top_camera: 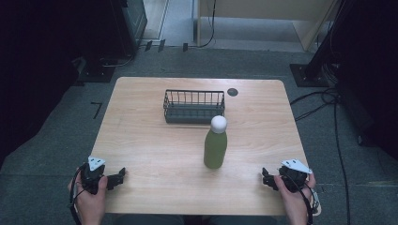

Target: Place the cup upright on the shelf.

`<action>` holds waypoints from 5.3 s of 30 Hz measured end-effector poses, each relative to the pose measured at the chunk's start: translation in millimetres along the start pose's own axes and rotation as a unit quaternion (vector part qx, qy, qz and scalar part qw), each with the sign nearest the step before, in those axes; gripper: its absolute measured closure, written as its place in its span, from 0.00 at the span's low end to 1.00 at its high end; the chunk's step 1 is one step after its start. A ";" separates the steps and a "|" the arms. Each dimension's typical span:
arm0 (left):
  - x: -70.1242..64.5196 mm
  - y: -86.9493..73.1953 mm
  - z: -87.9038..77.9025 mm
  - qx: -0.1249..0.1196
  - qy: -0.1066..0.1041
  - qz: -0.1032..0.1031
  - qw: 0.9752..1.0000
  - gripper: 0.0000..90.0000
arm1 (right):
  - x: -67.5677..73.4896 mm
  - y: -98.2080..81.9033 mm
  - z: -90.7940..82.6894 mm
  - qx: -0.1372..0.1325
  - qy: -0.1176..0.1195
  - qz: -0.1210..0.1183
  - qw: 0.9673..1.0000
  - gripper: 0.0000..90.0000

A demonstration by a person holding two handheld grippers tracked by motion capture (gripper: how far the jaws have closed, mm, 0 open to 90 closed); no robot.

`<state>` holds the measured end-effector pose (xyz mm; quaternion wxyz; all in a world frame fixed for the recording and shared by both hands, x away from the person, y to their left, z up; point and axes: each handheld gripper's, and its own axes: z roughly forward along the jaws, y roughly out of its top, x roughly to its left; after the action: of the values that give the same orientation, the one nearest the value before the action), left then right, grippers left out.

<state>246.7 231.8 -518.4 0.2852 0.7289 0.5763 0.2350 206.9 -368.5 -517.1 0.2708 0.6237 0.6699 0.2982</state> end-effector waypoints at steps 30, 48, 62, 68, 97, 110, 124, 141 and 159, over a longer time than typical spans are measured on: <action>0.0 0.0 0.0 0.000 0.000 0.000 1.000 0.00 | 61.4 14.8 -10.3 -0.020 0.074 -0.045 0.996 0.00; 0.0 0.0 0.0 0.000 0.000 0.000 1.000 0.00 | 103.4 24.8 -9.4 -0.028 0.136 -0.073 0.988 0.00; 0.0 0.0 0.0 0.000 0.000 0.000 1.000 0.00 | 137.9 37.4 1.2 -0.045 0.167 -0.078 0.982 0.00; 0.0 0.0 0.0 0.000 0.000 0.000 1.000 0.00 | 148.7 46.2 3.6 -0.053 0.175 -0.079 0.980 0.00; 0.1 0.1 0.0 0.000 0.000 0.000 1.000 0.00 | 176.6 78.9 5.8 -0.139 0.148 -0.053 0.978 0.20; 0.0 0.0 0.0 0.000 0.000 0.000 1.000 0.00 | 182.3 84.3 7.2 -0.147 0.129 -0.062 0.979 0.22; 0.0 0.0 0.1 0.000 0.000 0.000 1.000 0.00 | 183.7 122.4 6.6 -0.167 0.139 -0.055 0.975 0.23; -0.1 0.1 0.1 0.000 0.000 -0.001 1.000 0.00 | 182.8 179.0 11.6 -0.188 0.124 -0.050 0.973 0.23; -0.1 0.1 0.1 -0.001 0.000 -0.001 1.000 0.00 | 180.1 240.3 28.2 -0.202 0.105 -0.038 0.973 0.23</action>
<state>246.8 231.7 -518.5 0.2862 0.7280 0.5771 0.2347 376.1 -176.6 -357.4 0.3301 0.4951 0.6441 0.4807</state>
